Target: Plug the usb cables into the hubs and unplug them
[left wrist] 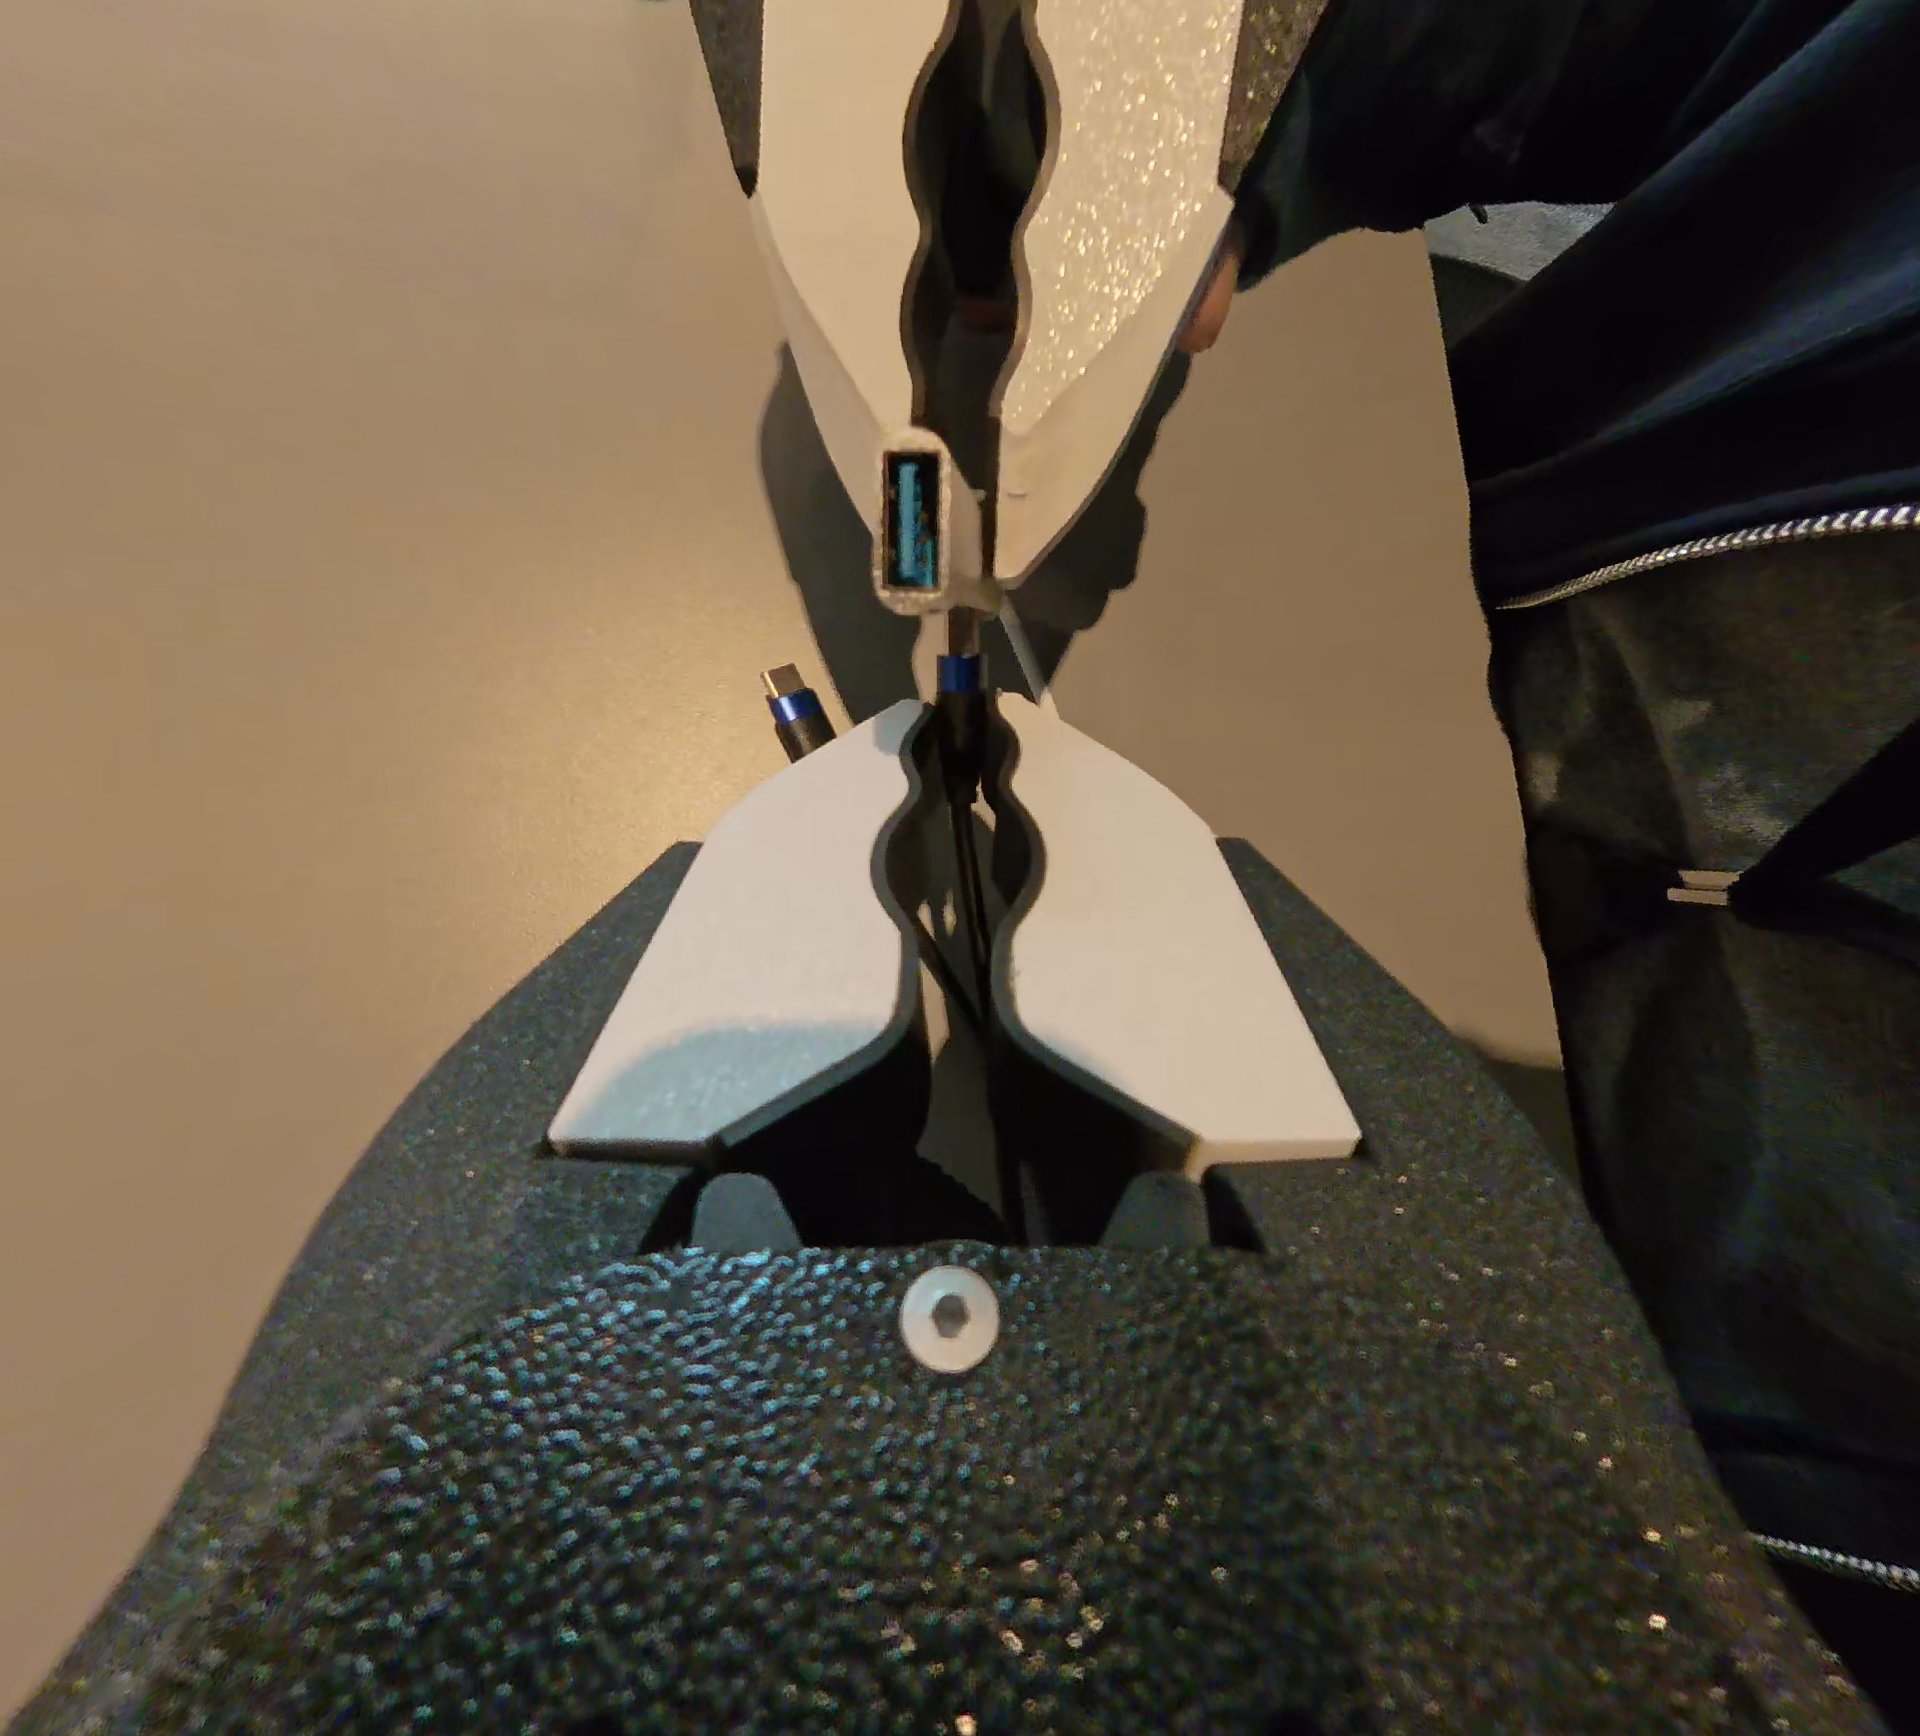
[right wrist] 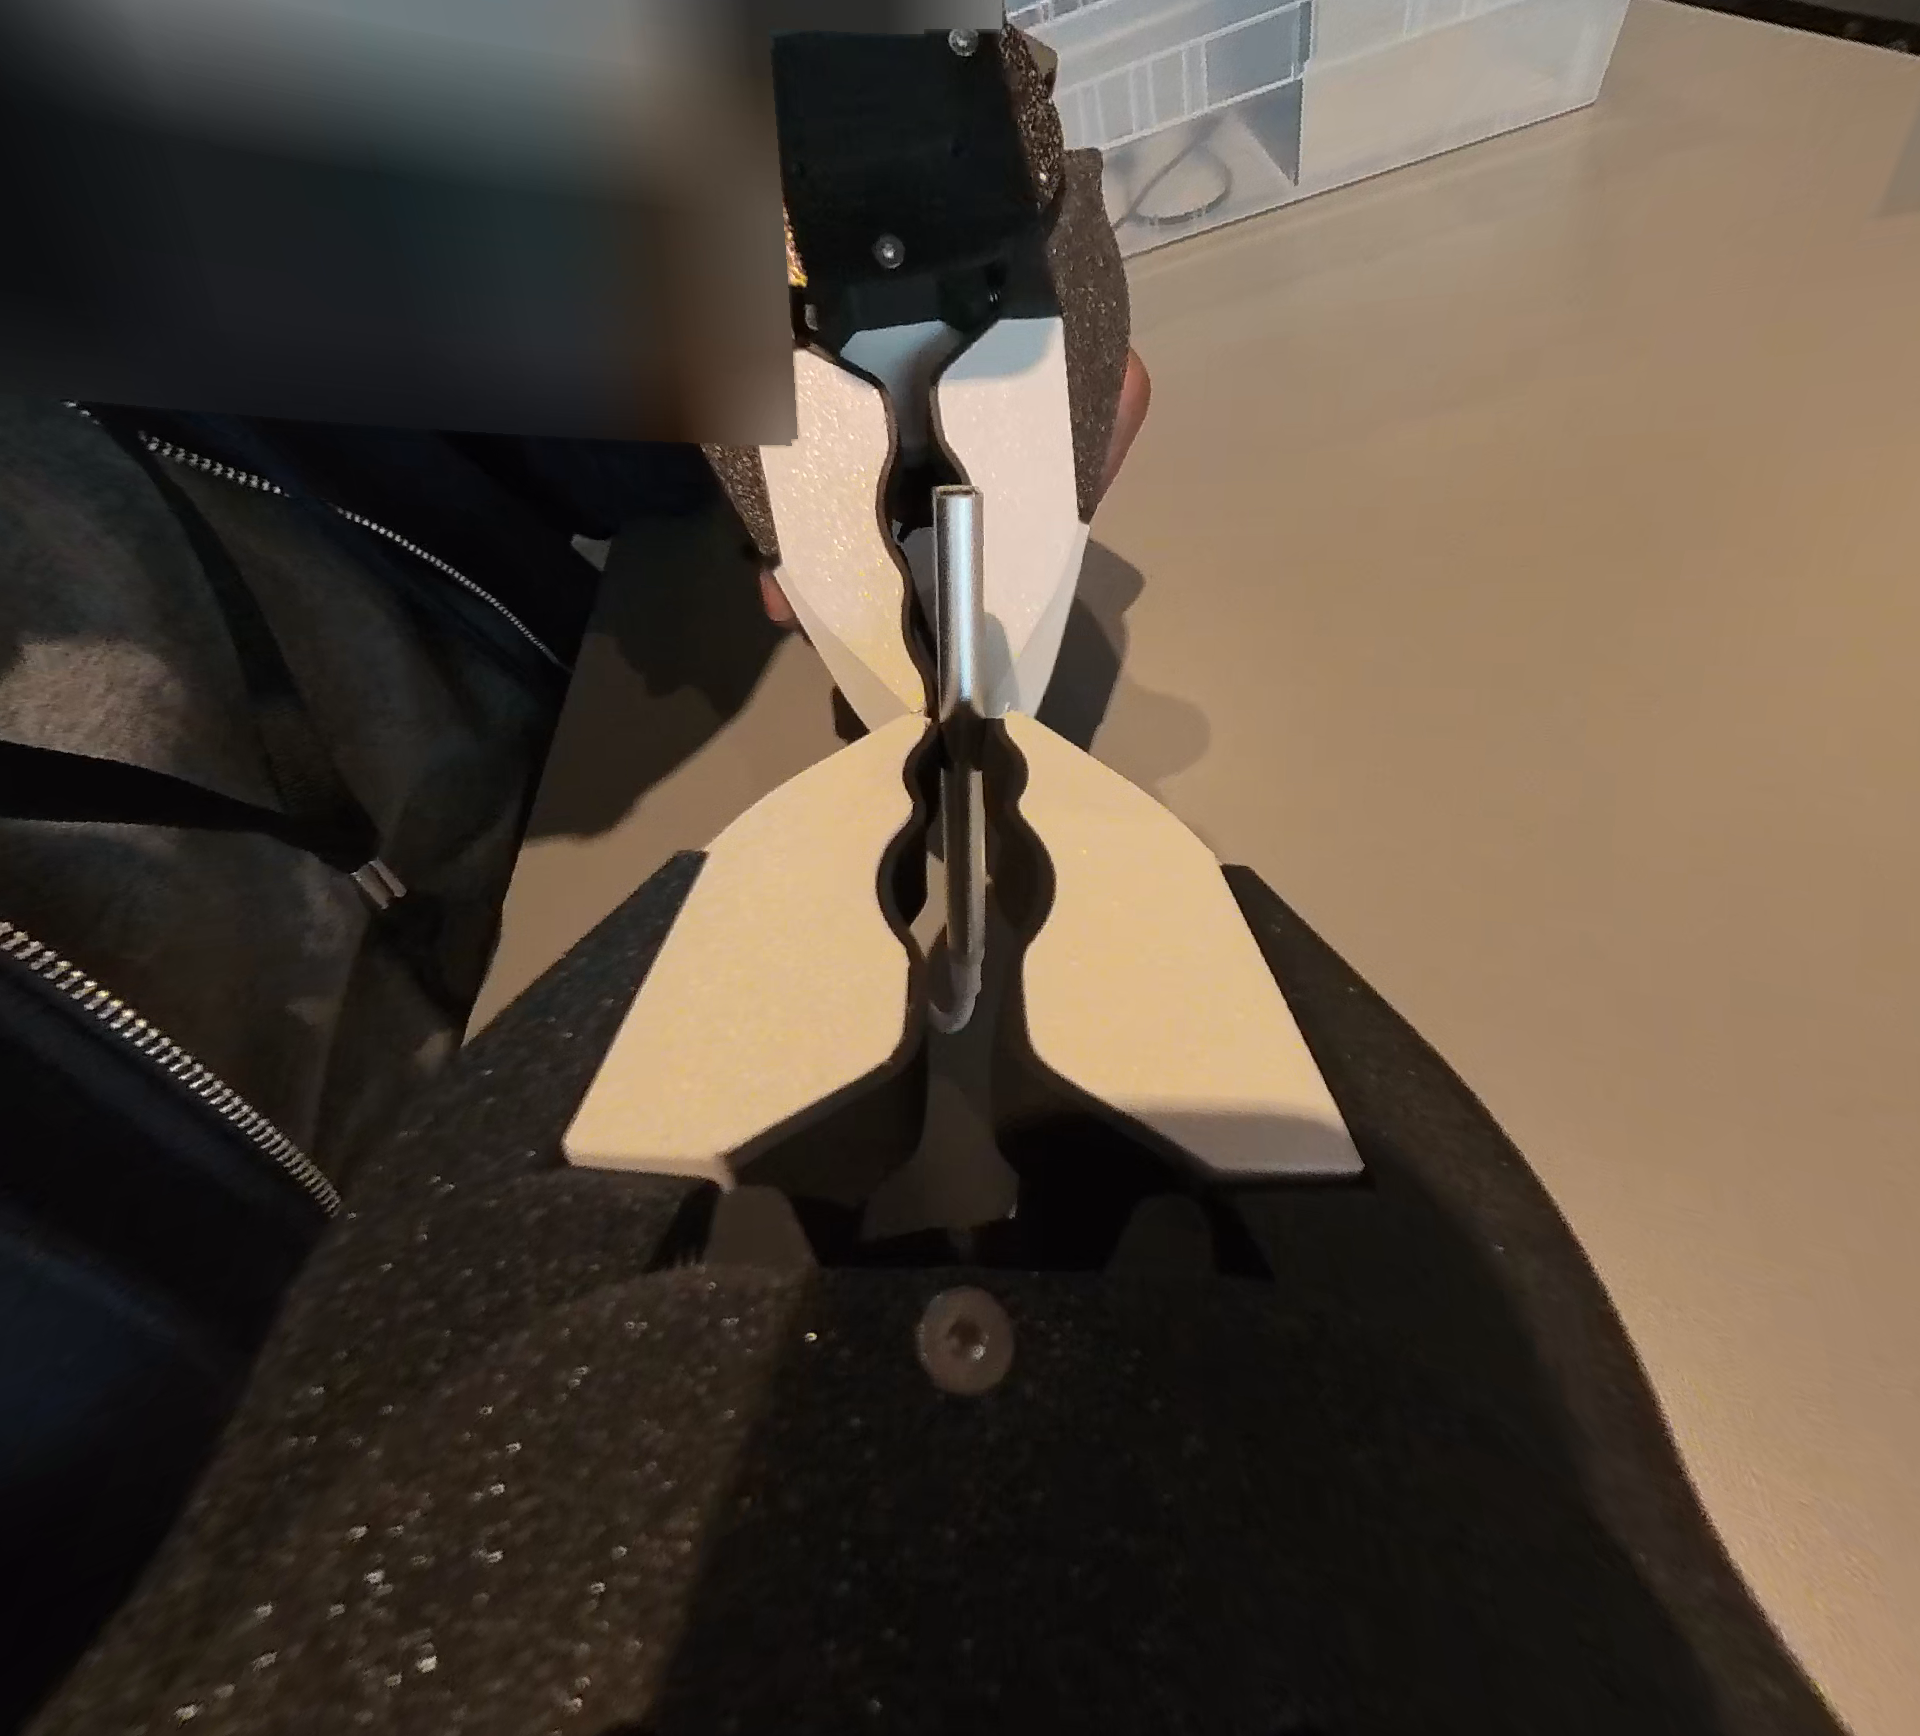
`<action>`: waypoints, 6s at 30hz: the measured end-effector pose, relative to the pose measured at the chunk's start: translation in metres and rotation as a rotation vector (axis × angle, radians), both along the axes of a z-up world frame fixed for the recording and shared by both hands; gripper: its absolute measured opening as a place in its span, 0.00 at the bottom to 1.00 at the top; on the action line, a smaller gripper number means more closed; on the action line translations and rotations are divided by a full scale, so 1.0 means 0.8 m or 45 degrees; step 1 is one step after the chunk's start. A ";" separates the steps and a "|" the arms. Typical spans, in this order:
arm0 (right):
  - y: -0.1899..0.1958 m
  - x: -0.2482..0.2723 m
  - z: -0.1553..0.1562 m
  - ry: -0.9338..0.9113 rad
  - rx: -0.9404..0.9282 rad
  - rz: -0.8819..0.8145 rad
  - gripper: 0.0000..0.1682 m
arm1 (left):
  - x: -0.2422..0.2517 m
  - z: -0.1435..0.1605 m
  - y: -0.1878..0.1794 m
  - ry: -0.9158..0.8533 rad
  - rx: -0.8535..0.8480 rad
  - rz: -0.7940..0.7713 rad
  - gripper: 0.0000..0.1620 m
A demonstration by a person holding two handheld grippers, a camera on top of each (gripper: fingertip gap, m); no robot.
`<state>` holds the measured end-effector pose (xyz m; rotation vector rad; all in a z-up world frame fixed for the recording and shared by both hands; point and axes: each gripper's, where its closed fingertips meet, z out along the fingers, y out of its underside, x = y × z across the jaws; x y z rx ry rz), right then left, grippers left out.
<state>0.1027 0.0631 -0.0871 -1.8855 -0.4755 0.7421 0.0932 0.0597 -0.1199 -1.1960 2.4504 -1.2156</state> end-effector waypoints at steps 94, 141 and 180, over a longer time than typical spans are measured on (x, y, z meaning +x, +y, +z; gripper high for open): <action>0.046 0.018 0.017 0.059 0.170 -0.291 0.04 | 0.026 0.037 0.049 -0.362 -0.297 0.132 0.06; -0.131 0.490 0.043 -0.888 -0.325 -1.719 0.36 | 0.031 0.072 0.109 -0.463 -0.614 0.316 0.00; 0.213 -0.115 0.026 -0.832 0.204 -0.024 0.33 | -0.281 0.120 0.360 -0.999 0.049 1.520 0.04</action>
